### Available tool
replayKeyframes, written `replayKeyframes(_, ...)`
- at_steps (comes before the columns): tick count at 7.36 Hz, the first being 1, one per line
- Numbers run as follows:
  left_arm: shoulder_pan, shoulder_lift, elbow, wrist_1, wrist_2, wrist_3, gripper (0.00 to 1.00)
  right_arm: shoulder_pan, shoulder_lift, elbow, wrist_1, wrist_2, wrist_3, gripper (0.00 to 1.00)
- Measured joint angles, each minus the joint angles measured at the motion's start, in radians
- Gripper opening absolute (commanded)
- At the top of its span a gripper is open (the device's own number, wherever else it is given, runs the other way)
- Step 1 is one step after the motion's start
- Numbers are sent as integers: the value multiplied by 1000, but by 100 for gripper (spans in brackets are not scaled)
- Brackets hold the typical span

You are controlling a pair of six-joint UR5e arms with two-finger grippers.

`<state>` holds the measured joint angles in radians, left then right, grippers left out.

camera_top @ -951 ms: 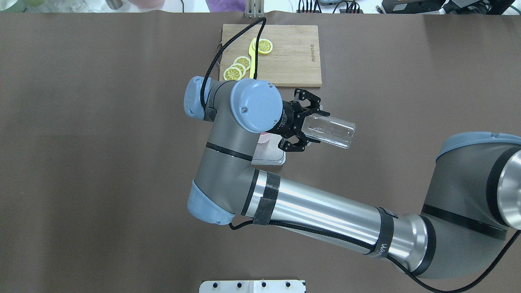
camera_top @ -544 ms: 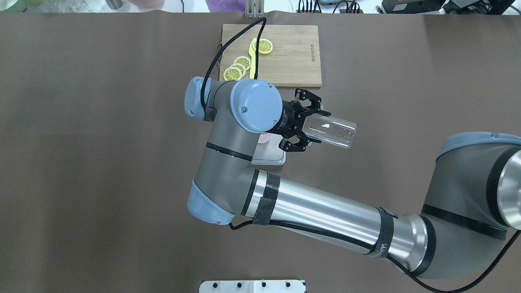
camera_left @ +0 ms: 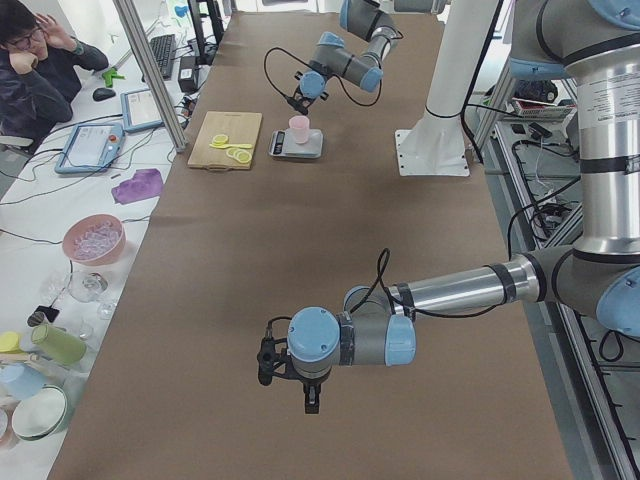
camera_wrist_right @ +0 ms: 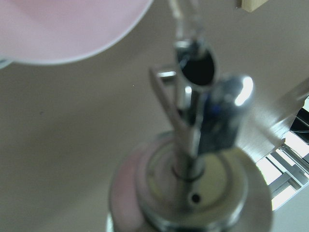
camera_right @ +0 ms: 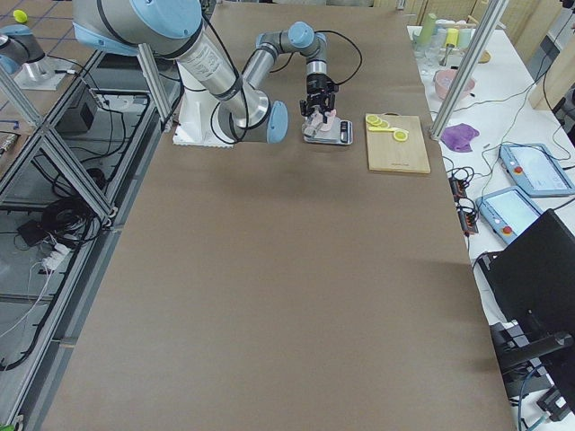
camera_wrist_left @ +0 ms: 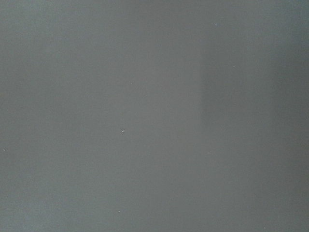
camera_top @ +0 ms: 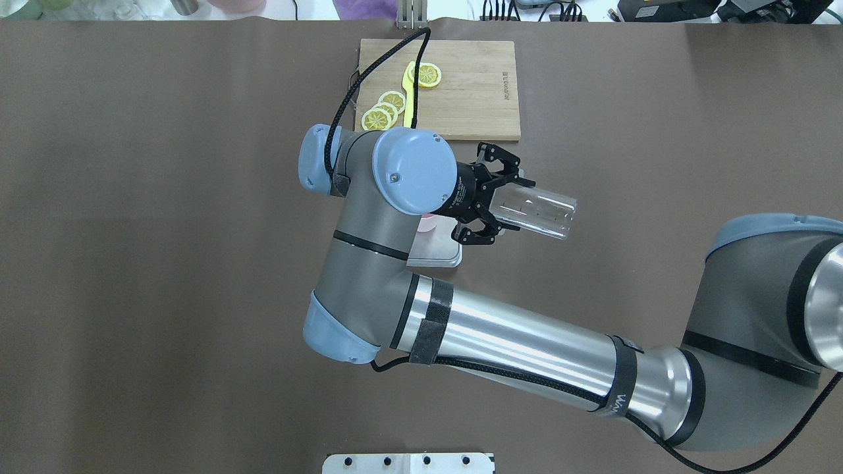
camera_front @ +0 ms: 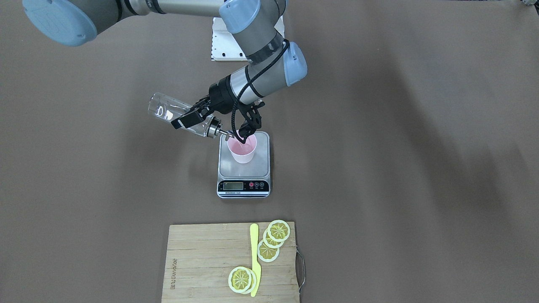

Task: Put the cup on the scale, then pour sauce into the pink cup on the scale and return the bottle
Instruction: 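Hold the sauce bottle tilted over the pink cup with the right gripper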

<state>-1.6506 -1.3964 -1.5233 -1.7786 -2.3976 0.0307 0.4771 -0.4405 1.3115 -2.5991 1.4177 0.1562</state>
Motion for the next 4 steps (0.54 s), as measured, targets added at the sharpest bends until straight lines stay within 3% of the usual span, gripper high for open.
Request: replayKeyframes(4,0,0,0,0,0,0,98,-3,-4,0,1,0,5,0)
